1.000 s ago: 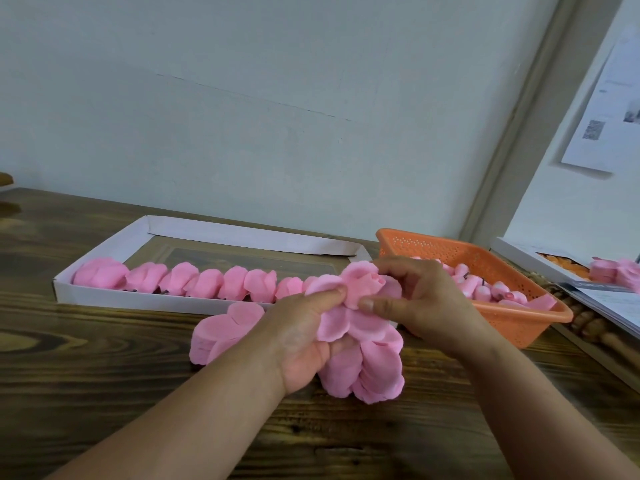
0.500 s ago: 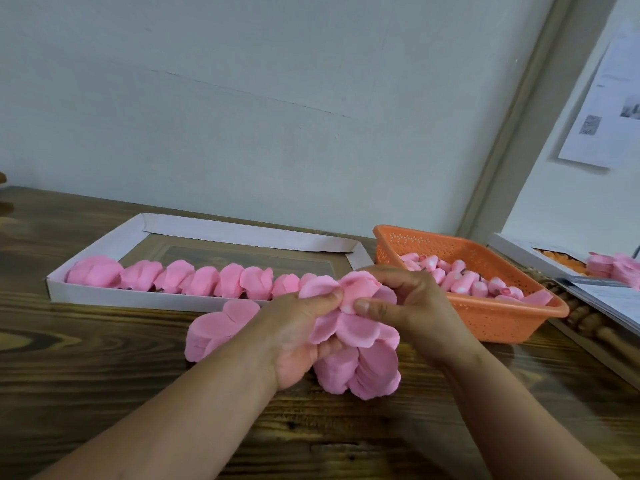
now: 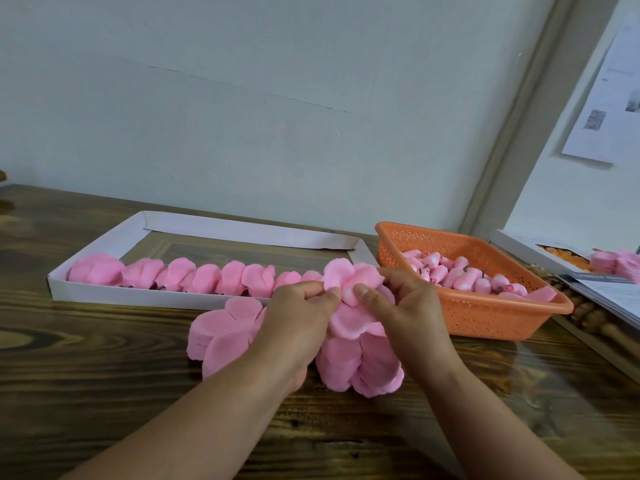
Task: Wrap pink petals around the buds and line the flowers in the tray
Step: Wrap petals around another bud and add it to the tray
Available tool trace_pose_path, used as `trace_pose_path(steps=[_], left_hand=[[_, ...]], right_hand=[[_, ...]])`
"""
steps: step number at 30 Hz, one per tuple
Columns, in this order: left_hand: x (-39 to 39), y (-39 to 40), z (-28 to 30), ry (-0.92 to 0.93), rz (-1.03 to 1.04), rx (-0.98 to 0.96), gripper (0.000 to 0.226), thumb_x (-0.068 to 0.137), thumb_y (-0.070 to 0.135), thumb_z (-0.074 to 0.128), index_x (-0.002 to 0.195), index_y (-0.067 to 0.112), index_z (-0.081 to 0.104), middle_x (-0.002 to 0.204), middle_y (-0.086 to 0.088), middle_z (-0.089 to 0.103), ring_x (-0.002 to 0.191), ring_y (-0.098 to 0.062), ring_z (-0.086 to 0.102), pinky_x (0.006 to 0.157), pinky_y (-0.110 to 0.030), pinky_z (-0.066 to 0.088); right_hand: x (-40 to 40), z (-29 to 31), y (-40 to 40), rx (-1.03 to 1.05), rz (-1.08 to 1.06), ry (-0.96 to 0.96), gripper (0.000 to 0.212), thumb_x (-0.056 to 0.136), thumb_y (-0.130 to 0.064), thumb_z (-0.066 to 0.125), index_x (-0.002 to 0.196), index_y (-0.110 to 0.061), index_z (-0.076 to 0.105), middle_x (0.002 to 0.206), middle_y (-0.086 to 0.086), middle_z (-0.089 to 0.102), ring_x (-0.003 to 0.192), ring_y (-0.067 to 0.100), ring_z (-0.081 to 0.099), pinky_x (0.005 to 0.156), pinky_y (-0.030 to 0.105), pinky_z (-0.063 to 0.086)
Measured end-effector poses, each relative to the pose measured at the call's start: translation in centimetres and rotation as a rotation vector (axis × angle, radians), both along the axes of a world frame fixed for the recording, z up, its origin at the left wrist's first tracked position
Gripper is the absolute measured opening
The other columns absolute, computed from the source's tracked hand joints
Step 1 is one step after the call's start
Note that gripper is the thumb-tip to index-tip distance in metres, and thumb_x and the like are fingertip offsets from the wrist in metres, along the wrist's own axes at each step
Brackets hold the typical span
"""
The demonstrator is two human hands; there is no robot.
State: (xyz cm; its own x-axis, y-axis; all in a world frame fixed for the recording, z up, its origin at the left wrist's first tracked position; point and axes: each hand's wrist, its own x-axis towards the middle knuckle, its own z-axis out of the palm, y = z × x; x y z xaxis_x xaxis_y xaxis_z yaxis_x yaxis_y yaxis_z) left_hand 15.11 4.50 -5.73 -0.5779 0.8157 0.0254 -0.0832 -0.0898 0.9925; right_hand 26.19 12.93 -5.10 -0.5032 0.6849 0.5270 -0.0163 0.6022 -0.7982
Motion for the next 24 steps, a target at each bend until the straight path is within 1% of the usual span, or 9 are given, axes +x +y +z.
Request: trace_pose_path(steps=[2, 4, 5, 10, 13, 16, 19, 21, 24], left_hand=[[-0.1, 0.0, 0.0, 0.03, 0.039, 0.021, 0.011, 0.089, 0.021, 0.065, 0.081, 0.022, 0.073, 0.086, -0.008, 0.074, 0.086, -0.017, 0.069, 0.077, -0.03, 0.054], [-0.1, 0.1, 0.0, 0.028, 0.037, 0.033, 0.006, 0.087, 0.02, 0.068, 0.09, 0.021, 0.074, 0.089, -0.006, 0.074, 0.088, -0.018, 0.07, 0.077, -0.029, 0.055], [-0.1, 0.1, -0.1, 0.023, 0.031, 0.035, 0.007, 0.087, 0.019, 0.068, 0.092, 0.02, 0.073, 0.089, -0.005, 0.075, 0.089, -0.019, 0.07, 0.078, -0.031, 0.057], [-0.3, 0.3, 0.0, -0.043, 0.077, 0.001, 0.018, 0.091, 0.017, 0.063, 0.075, 0.021, 0.07, 0.08, -0.004, 0.075, 0.082, -0.019, 0.071, 0.076, -0.035, 0.057], [-0.4, 0.4, 0.0, -0.078, 0.138, -0.021, 0.013, 0.09, 0.015, 0.061, 0.079, 0.012, 0.068, 0.087, -0.013, 0.073, 0.082, -0.023, 0.069, 0.076, -0.039, 0.056], [-0.4, 0.4, 0.2, -0.175, 0.167, -0.046, 0.013, 0.091, 0.015, 0.058, 0.08, 0.014, 0.064, 0.089, -0.014, 0.07, 0.088, -0.031, 0.067, 0.082, -0.048, 0.055], [-0.4, 0.3, 0.3, -0.228, 0.176, -0.067, 0.012, 0.09, 0.015, 0.057, 0.08, 0.016, 0.063, 0.09, -0.014, 0.07, 0.094, -0.035, 0.066, 0.09, -0.055, 0.052], [-0.4, 0.4, 0.3, -0.226, 0.18, -0.072, 0.01, 0.09, 0.015, 0.058, 0.081, 0.015, 0.064, 0.091, -0.015, 0.07, 0.095, -0.037, 0.066, 0.09, -0.056, 0.052], [-0.5, 0.5, 0.2, -0.197, 0.171, -0.074, 0.008, 0.089, 0.017, 0.059, 0.089, 0.013, 0.066, 0.094, -0.017, 0.071, 0.095, -0.038, 0.066, 0.088, -0.058, 0.052]], right_hand=[[-0.2, -0.2, -0.3, -0.014, 0.01, -0.001, 0.018, 0.082, -0.007, 0.068, 0.086, -0.024, 0.069, 0.079, -0.008, 0.072, 0.072, 0.003, 0.066, 0.059, 0.015, 0.05], [-0.4, -0.3, -0.4, -0.026, 0.021, 0.007, 0.017, 0.083, -0.007, 0.068, 0.086, -0.024, 0.069, 0.077, -0.011, 0.071, 0.071, 0.002, 0.066, 0.058, 0.013, 0.048], [-0.5, -0.4, -0.5, -0.032, 0.023, 0.014, 0.017, 0.083, -0.007, 0.068, 0.086, -0.023, 0.069, 0.077, -0.01, 0.071, 0.071, 0.002, 0.066, 0.058, 0.013, 0.048], [-0.4, -0.4, -1.1, -0.073, 0.047, 0.046, 0.019, 0.081, -0.009, 0.07, 0.083, -0.027, 0.069, 0.08, -0.01, 0.072, 0.073, 0.003, 0.068, 0.057, 0.013, 0.048], [-0.4, -0.5, -1.5, -0.07, 0.048, 0.063, 0.021, 0.081, -0.007, 0.07, 0.081, -0.028, 0.069, 0.078, -0.013, 0.072, 0.071, 0.0, 0.066, 0.057, 0.011, 0.048], [-0.4, -0.7, -1.8, -0.04, 0.024, 0.066, 0.023, 0.081, -0.007, 0.069, 0.082, -0.03, 0.067, 0.081, -0.016, 0.071, 0.071, -0.003, 0.064, 0.058, 0.009, 0.046], [-0.3, -1.0, -1.8, -0.009, 0.027, 0.043, 0.019, 0.082, -0.008, 0.069, 0.088, -0.027, 0.068, 0.085, -0.009, 0.071, 0.078, 0.001, 0.065, 0.064, 0.012, 0.048], [-0.2, -0.9, -1.6, 0.017, 0.049, 0.009, 0.018, 0.084, -0.008, 0.067, 0.097, -0.022, 0.068, 0.09, -0.007, 0.071, 0.084, 0.003, 0.065, 0.069, 0.015, 0.05], [0.0, -0.6, -1.4, 0.13, 0.09, -0.084, 0.021, 0.087, -0.009, 0.064, 0.107, -0.015, 0.065, 0.099, -0.007, 0.068, 0.092, 0.005, 0.063, 0.076, 0.017, 0.049]])
